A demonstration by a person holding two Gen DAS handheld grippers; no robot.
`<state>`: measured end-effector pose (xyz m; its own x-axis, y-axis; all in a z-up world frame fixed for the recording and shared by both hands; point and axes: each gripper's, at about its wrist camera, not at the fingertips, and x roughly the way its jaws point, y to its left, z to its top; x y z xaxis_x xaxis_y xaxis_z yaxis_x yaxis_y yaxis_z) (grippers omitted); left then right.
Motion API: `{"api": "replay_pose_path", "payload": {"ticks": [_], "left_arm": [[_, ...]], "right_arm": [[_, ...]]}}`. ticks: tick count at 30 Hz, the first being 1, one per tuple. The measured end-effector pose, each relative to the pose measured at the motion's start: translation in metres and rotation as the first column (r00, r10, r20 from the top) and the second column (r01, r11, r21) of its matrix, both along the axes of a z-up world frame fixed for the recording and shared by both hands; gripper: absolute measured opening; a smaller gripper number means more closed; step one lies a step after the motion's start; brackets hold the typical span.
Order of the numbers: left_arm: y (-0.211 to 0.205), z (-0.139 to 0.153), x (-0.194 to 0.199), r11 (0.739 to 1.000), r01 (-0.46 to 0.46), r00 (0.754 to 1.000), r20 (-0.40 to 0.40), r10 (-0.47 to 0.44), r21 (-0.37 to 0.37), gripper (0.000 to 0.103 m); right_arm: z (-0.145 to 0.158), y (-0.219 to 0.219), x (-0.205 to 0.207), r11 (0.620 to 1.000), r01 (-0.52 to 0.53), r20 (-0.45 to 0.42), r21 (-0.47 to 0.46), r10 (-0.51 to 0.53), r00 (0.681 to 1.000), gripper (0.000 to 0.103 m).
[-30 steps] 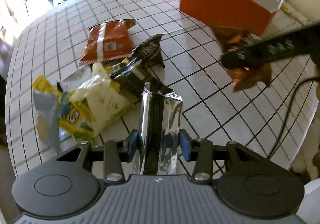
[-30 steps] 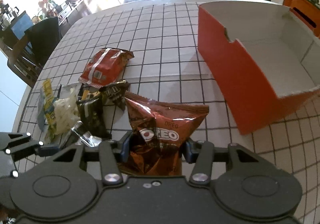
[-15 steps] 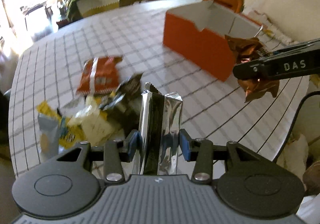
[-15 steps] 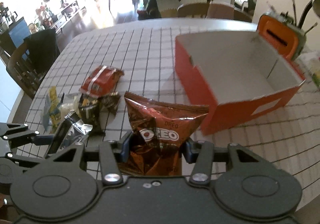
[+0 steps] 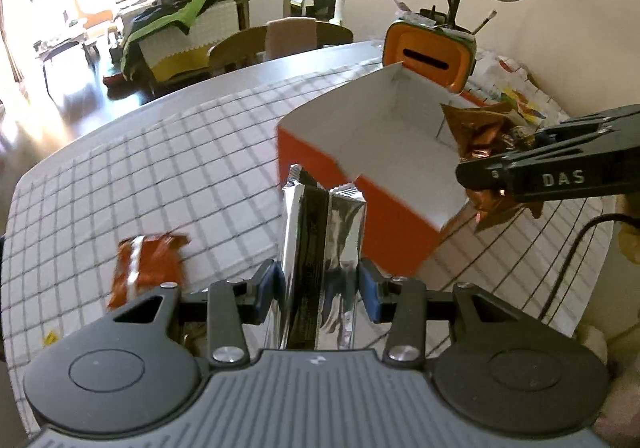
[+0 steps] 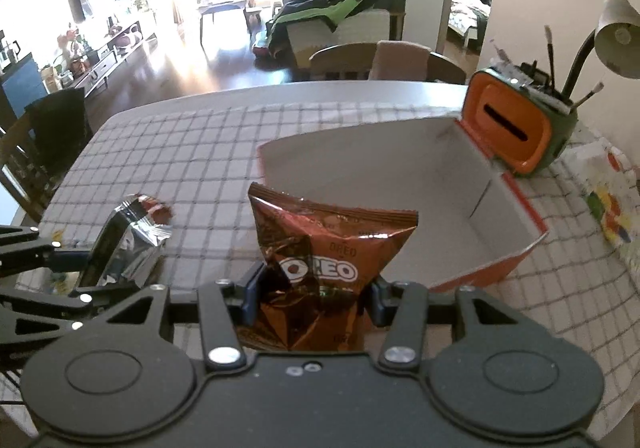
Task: Organize snacks
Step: 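Carry the silver packet and Oreo bag over the orange box with both tools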
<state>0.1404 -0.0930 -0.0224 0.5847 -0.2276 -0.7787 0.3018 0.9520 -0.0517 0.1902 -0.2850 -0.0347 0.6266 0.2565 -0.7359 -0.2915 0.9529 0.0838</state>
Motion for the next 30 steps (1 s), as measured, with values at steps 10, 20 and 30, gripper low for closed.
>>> {"api": "replay_pose_path", "payload": {"ticks": [10, 20, 30], "left_arm": [[-0.066, -0.001, 0.071, 1.000, -0.014, 0.999, -0.051, 0.014, 0.001, 0.043], [-0.106, -0.017, 0.127, 0.997, -0.072, 0.990, -0.123, 0.073, 0.013, 0.043], [-0.127, -0.051, 0.163, 0.994, -0.074, 0.974, -0.207, 0.090, 0.081, 0.043]], "right_arm": [[-0.022, -0.053, 0.082, 0.999, -0.022, -0.041, -0.024, 0.021, 0.999, 0.049], [-0.052, -0.080, 0.140, 0.991, -0.094, -0.106, -0.090, 0.084, 0.991, 0.049], [-0.084, -0.080, 0.164, 0.970, -0.203, -0.191, -0.132, 0.176, 0.966, 0.049]]}}
